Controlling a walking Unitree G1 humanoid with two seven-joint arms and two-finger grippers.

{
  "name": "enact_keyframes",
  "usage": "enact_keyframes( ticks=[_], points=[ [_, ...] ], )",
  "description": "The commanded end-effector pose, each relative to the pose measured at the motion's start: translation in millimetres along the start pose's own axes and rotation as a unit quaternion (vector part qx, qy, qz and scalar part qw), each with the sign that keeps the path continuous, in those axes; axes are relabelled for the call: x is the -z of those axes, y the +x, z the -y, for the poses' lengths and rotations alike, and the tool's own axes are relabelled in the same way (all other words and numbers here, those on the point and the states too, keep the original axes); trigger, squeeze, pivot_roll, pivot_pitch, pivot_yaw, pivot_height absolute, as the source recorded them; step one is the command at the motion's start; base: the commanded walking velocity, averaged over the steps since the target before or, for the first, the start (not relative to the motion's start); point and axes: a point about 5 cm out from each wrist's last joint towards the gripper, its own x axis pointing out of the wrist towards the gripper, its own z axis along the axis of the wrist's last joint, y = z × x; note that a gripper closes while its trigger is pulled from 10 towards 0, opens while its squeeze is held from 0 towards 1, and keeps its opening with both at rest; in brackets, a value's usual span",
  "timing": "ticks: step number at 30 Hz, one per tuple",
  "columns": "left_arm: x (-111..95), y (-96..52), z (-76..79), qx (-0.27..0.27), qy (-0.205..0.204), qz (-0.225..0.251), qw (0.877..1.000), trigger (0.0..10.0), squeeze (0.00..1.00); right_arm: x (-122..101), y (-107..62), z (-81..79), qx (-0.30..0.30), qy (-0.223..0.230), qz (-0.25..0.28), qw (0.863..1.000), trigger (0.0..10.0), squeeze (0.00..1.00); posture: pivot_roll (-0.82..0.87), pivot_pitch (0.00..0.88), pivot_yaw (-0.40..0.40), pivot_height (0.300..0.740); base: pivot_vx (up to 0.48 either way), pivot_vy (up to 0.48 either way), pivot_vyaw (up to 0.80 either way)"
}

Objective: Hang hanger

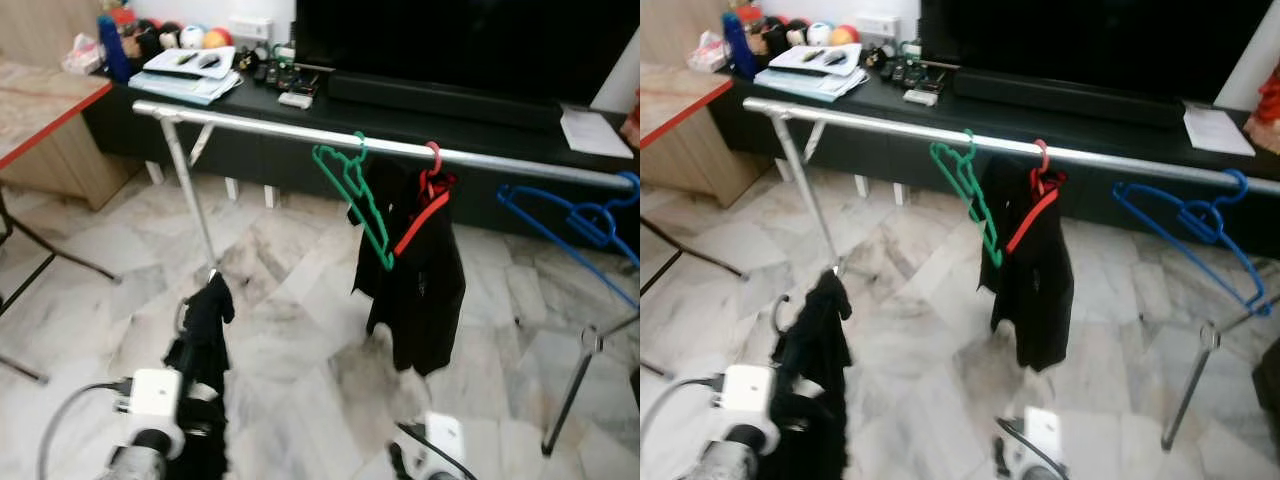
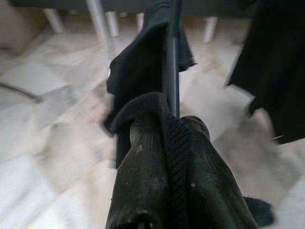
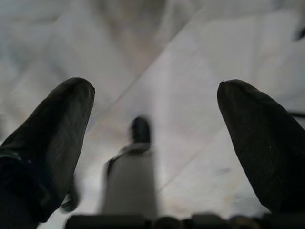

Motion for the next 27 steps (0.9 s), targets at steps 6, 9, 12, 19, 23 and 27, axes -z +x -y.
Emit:
enact_keyframes(
  ticks=[6,9,12,19,23,27],
  points=[
    [-7.0,-0.4,-8.9,-0.012,0.010,0.017,1.000,10.0,0.00,5.2,-0.4,-12.4,-0.016,0.002,-0.011,1.000,10.0,0.00,0.07,0.161,-0.080,0.740,0.367,0.000,0.00],
    [-7.6,-0.1,-8.5,-0.011,0.010,0.018,1.000,10.0,0.00,5.5,-0.4,-12.6,-0.017,0.002,-0.012,1.000,10.0,0.00,0.08,0.160,-0.079,0.740,0.366,0.000,0.00],
    [-8.2,0.5,-8.7,-0.012,0.011,0.019,1.000,10.0,0.00,5.5,-0.4,-12.8,-0.018,0.003,-0.012,1.000,10.0,0.00,0.08,0.159,-0.079,0.740,0.368,0.000,0.00],
    [-8.6,1.7,-7.7,-0.009,0.013,0.018,1.000,10.0,0.00,5.5,-0.4,-13.6,-0.020,0.004,-0.012,1.000,10.0,0.00,0.08,0.159,-0.079,0.740,0.353,0.000,0.00],
    [-9.2,2.7,-6.2,-0.006,0.012,0.019,1.000,10.0,0.00,5.5,-0.4,-13.7,-0.020,0.005,-0.013,1.000,10.0,0.00,0.08,0.159,-0.080,0.740,0.066,0.000,0.00],
    [-9.5,3.4,-5.4,-0.005,0.013,0.019,1.000,10.0,0.00,5.4,-0.3,-13.5,-0.020,0.005,-0.013,1.000,10.0,0.00,0.08,0.160,-0.082,0.740,0.000,0.000,0.00]
  ],
)
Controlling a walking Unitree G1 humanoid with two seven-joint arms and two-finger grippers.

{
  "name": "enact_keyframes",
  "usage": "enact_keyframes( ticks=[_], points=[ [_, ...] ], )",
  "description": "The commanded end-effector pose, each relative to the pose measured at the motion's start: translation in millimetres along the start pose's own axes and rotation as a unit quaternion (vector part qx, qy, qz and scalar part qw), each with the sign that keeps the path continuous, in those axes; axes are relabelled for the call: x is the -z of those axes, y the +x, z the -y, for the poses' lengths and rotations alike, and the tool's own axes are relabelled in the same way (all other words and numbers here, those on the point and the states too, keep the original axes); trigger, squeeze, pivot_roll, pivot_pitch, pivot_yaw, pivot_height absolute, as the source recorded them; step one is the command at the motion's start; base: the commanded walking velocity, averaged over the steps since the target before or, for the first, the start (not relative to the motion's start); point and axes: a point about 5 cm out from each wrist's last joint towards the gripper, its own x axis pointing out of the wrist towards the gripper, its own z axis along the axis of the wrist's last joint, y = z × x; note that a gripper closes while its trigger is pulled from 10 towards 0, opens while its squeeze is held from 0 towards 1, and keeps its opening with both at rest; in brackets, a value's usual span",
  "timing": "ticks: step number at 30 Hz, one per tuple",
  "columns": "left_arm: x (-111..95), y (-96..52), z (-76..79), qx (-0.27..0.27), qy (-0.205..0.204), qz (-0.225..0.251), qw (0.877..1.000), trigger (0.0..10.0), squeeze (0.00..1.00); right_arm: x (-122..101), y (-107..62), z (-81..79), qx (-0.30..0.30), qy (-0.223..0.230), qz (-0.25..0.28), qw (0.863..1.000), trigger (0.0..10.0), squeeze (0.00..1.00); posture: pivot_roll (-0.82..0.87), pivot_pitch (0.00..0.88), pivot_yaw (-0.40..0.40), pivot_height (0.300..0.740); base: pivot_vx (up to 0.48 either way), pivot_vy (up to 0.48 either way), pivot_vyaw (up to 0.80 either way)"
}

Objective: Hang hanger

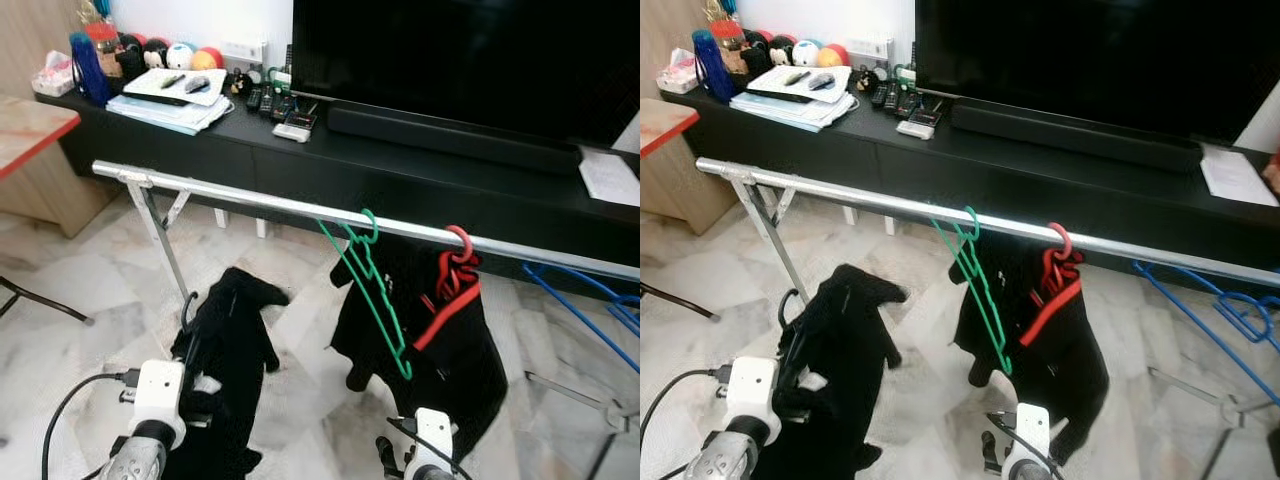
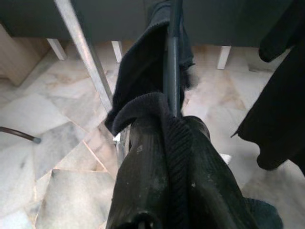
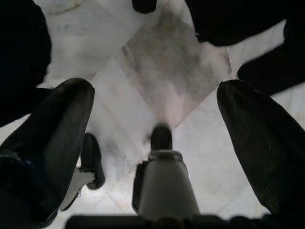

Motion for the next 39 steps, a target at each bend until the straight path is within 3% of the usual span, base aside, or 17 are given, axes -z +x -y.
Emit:
enact_keyframes(
  ticks=[1,7,21,27,34,39],
  points=[
    [-0.7,-1.1,5.4,0.007,-0.002,0.006,1.000,10.0,0.00,9.7,-1.6,8.9,0.013,0.003,-0.017,1.000,10.0,0.00,0.08,0.160,-0.082,0.740,0.000,0.000,0.00],
    [-2.8,2.4,4.9,0.003,0.006,0.009,1.000,10.0,0.00,9.1,-1.5,9.3,0.012,0.001,-0.017,1.000,10.0,0.00,0.09,0.164,-0.089,0.740,0.000,0.000,0.00],
    [-4.1,4.9,6.6,0.005,0.005,0.012,1.000,10.0,0.00,9.3,-1.6,10.3,0.012,-0.002,-0.019,1.000,10.0,0.00,0.09,0.150,-0.090,0.740,0.380,-0.160,0.00],
    [-7.6,5.2,10.2,0.023,-0.001,0.019,1.000,10.0,0.00,9.8,-1.6,10.0,0.012,-0.002,-0.019,1.000,10.0,0.00,0.09,0.147,-0.088,0.740,0.000,0.000,0.00],
    [-18.6,8.7,7.2,0.015,0.001,0.040,0.999,10.0,0.00,9.3,-1.5,9.9,0.012,-0.002,-0.019,1.000,10.0,0.00,0.09,0.157,-0.093,0.740,0.000,0.000,0.00],
    [-36.0,15.6,9.2,0.041,0.006,0.071,0.997,10.0,0.00,8.8,-1.4,9.9,0.011,-0.004,-0.020,1.000,10.0,0.00,0.09,0.167,-0.097,0.740,0.000,0.000,0.00]
  ],
)
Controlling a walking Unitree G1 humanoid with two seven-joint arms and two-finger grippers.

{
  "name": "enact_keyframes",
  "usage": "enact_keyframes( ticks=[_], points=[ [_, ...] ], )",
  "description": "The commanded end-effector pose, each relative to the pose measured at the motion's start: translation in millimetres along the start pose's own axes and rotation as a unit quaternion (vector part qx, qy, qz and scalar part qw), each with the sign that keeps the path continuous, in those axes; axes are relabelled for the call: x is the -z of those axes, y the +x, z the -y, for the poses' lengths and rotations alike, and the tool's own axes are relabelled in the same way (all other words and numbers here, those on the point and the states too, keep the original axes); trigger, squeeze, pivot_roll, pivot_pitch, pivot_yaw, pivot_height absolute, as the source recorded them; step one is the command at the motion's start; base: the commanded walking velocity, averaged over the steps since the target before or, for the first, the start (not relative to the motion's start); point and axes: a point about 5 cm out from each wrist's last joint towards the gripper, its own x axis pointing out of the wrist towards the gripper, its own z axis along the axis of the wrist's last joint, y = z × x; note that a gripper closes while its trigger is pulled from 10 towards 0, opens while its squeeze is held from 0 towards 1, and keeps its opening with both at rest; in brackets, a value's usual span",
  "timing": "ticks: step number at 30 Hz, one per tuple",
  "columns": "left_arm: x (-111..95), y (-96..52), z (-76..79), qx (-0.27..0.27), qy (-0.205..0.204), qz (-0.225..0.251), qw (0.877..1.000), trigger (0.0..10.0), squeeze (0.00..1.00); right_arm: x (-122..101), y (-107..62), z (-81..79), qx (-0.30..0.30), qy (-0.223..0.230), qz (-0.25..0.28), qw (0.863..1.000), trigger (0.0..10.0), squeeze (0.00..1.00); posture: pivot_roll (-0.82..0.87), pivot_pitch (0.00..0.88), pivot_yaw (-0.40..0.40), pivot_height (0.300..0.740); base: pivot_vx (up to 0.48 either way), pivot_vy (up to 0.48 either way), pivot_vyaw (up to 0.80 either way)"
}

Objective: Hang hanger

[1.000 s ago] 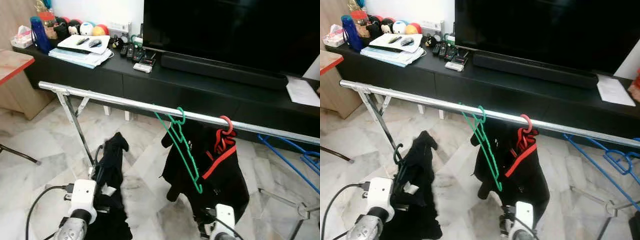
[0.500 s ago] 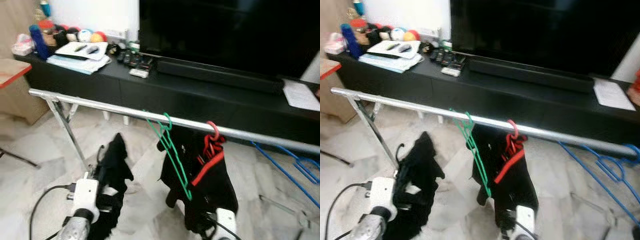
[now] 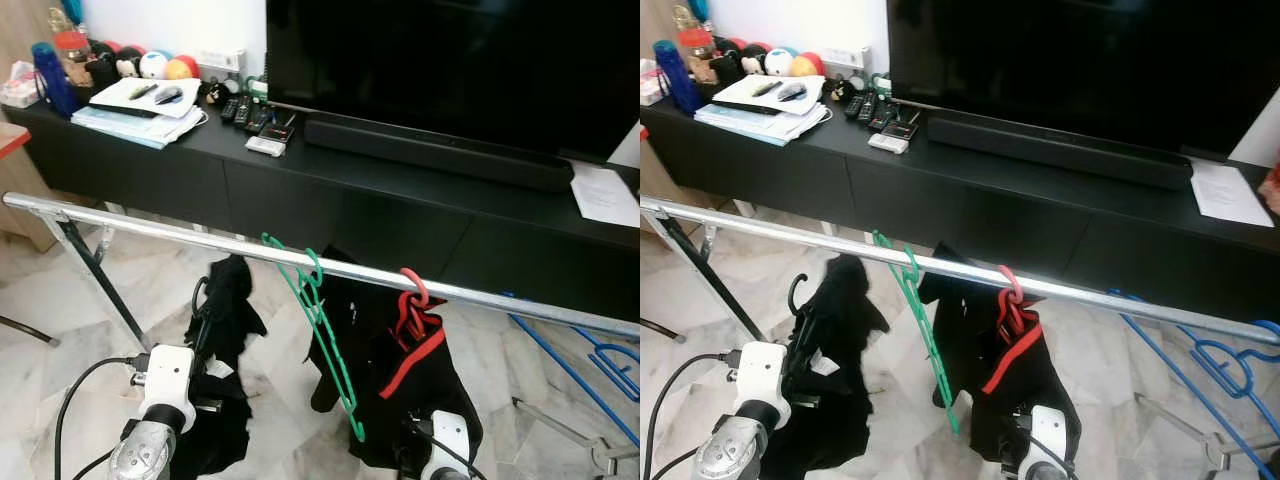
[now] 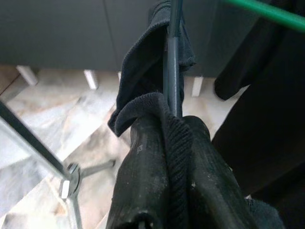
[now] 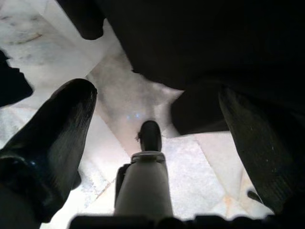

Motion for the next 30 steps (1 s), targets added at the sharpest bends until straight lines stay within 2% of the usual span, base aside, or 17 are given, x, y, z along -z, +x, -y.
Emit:
enact_keyframes(
  ticks=[1,5,7,12,15,18,27,30],
  points=[
    [-18.0,7.3,3.2,0.029,0.011,0.035,0.999,10.0,0.00,7.3,-0.7,0.0,0.000,0.001,-0.015,1.000,10.0,0.00,0.09,0.167,-0.097,0.740,0.000,0.000,0.00],
    [-25.3,16.0,4.5,0.068,0.044,0.036,0.996,10.0,0.00,7.2,-0.7,-0.2,0.000,0.000,-0.015,1.000,10.0,0.00,0.09,0.171,-0.097,0.740,0.000,0.000,0.00],
    [-27.9,19.6,3.0,0.067,0.048,0.039,0.996,10.0,0.00,7.3,-0.7,-0.4,0.000,0.001,-0.015,1.000,10.0,0.00,0.09,0.171,-0.096,0.740,0.000,0.000,0.00],
    [-39.1,30.9,-5.6,0.050,0.045,0.052,0.996,10.0,0.00,7.3,-0.7,-0.9,0.000,0.003,-0.015,1.000,10.0,0.00,0.09,0.171,-0.092,0.740,0.000,0.000,0.00],
    [-42.8,39.6,-15.6,0.015,0.042,0.050,0.998,10.0,0.00,7.3,-0.7,-1.3,0.000,0.004,-0.015,1.000,10.0,0.00,0.09,0.170,-0.091,0.740,0.000,0.000,0.00],
    [-45.7,46.8,-19.5,0.003,0.046,0.050,0.998,10.0,0.00,7.3,-0.7,-1.3,0.001,0.004,-0.015,1.000,10.0,0.00,0.09,0.170,-0.091,0.740,0.000,0.000,0.00],
    [-53.3,62.6,-17.5,-0.006,0.034,0.054,0.998,10.0,0.00,7.1,-0.7,-1.6,0.000,0.006,-0.013,1.000,10.0,0.00,0.08,0.158,-0.087,0.740,0.000,0.000,0.00],
    [-49.8,65.6,-15.4,-0.002,0.033,0.041,0.999,10.0,0.00,7.3,-0.7,-1.6,0.001,0.007,-0.013,1.000,10.0,0.00,0.07,0.151,-0.083,0.740,0.000,0.000,0.00]
  ],
)
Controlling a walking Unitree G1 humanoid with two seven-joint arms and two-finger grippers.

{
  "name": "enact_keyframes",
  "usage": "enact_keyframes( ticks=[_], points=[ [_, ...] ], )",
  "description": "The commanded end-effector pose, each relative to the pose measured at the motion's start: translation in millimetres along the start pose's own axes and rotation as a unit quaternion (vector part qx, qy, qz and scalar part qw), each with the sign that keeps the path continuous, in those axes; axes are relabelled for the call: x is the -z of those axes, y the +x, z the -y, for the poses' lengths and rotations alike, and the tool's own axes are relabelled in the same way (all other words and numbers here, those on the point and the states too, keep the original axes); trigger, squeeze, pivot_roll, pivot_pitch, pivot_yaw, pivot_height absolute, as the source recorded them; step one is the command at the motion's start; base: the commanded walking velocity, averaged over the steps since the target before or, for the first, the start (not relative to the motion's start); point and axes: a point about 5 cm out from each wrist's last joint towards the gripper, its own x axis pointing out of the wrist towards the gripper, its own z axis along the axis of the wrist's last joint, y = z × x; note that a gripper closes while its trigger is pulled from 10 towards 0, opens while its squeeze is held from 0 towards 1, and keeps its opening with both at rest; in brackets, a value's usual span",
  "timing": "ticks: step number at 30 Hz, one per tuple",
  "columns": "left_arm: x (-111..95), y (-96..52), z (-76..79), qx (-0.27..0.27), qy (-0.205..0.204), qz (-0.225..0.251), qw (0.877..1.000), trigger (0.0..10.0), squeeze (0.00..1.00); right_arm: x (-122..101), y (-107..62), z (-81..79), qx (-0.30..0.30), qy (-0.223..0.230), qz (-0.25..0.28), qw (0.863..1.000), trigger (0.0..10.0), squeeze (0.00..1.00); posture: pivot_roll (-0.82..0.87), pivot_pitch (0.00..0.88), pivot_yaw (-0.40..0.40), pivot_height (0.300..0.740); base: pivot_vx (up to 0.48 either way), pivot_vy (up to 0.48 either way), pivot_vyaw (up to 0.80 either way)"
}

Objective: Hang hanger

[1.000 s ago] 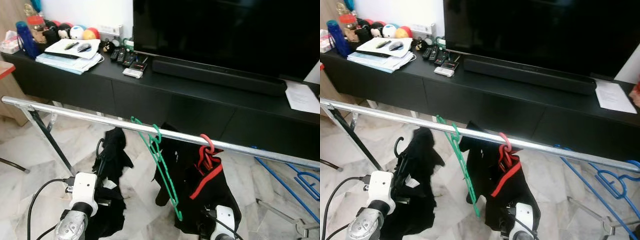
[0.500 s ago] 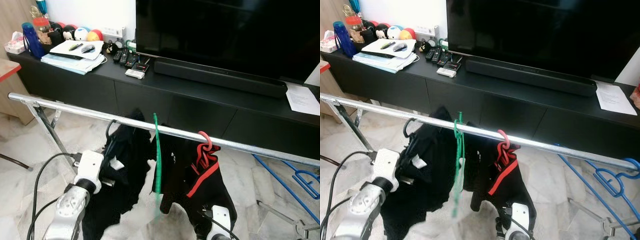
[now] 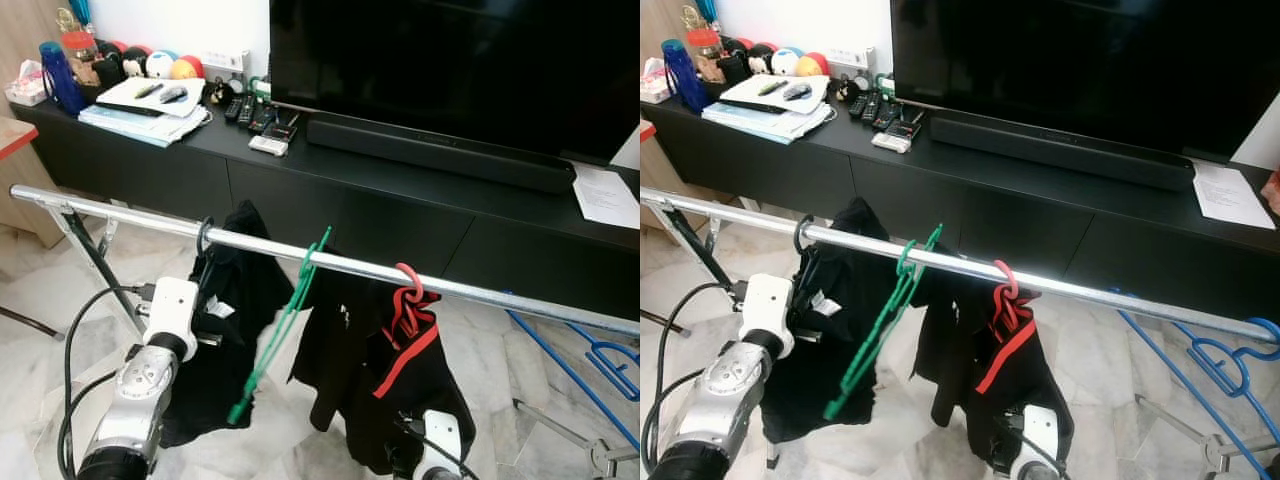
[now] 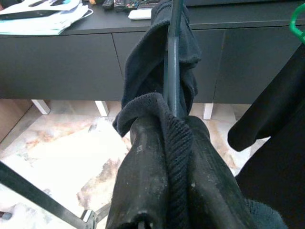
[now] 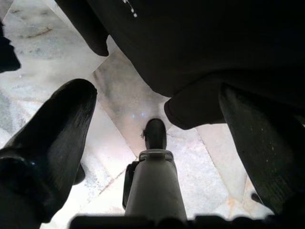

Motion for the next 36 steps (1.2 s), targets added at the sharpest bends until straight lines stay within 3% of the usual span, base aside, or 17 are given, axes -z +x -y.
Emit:
enact_keyframes(
  ticks=[1,4,9,10,22,36],
  points=[
    [-4.0,3.1,2.1,0.004,0.004,0.010,1.000,10.0,0.00,6.6,-0.8,3.7,0.007,0.006,-0.012,1.000,10.0,0.00,0.07,0.149,-0.082,0.740,0.000,0.000,0.00],
    [7.2,1.1,5.9,0.014,0.015,-0.018,1.000,10.0,0.00,7.4,-1.0,3.6,0.007,0.006,-0.013,1.000,10.0,0.00,0.07,0.136,-0.074,0.740,0.000,0.000,0.00],
    [9.6,-0.1,7.1,0.016,0.008,-0.018,1.000,10.0,0.00,7.7,-1.0,3.5,0.007,0.007,-0.012,1.000,10.0,0.00,0.06,0.133,-0.073,0.740,0.000,0.000,0.00],
    [9.5,-0.2,7.2,0.016,0.005,-0.015,1.000,10.0,1.00,7.7,-1.0,3.6,0.007,0.008,-0.012,1.000,10.0,0.00,0.06,0.133,-0.073,0.740,0.000,0.000,0.00],
    [5.0,-12.9,0.8,0.002,-0.007,0.018,1.000,10.0,1.00,6.8,-0.9,3.5,0.007,0.008,-0.012,1.000,10.0,0.00,0.07,0.148,-0.077,0.740,0.000,0.000,0.00],
    [-11.8,-51.5,-4.0,0.000,-0.019,0.077,0.997,10.0,1.00,7.0,-0.9,3.7,0.006,0.006,-0.013,1.000,10.0,0.00,0.08,0.170,-0.079,0.740,0.000,0.000,0.00]
  ],
)
